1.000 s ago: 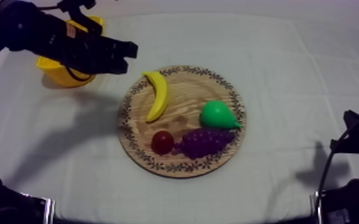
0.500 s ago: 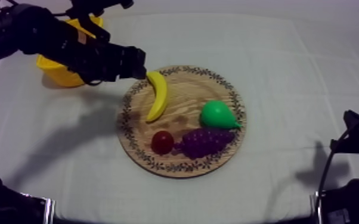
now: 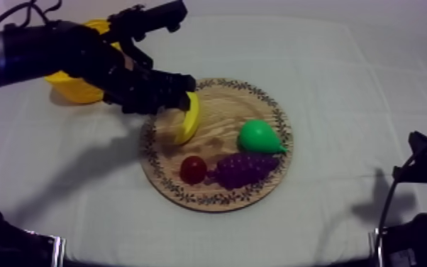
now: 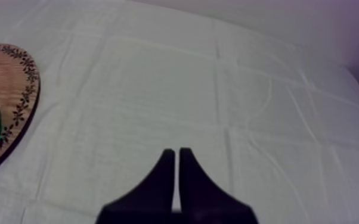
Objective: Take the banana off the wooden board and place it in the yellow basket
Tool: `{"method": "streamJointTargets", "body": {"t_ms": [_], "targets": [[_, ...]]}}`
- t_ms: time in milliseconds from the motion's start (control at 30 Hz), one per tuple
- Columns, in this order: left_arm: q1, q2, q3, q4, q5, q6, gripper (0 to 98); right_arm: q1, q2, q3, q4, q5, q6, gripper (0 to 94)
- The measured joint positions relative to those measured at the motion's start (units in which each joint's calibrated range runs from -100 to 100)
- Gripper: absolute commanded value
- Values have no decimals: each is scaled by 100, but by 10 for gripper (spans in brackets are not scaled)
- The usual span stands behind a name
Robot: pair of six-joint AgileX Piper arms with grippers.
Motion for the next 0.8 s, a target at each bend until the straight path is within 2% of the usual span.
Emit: {"method": "streamJointTargets", "body": {"t_ms": [133, 367, 500, 800], "targets": [[-37, 625, -550, -14, 360, 11, 597, 0, 0, 0, 0, 0, 0, 4], [-75, 1847, -1955, -200, 1428, 124, 532, 0, 0, 0, 0, 0, 0, 4], [-75, 2525, -2804, -221, 2058, 130, 492, 0, 0, 0, 0, 0, 0, 4], [-54, 3621, -4215, -234, 2754, 173, 442, 0, 0, 0, 0, 0, 0, 4]]}}
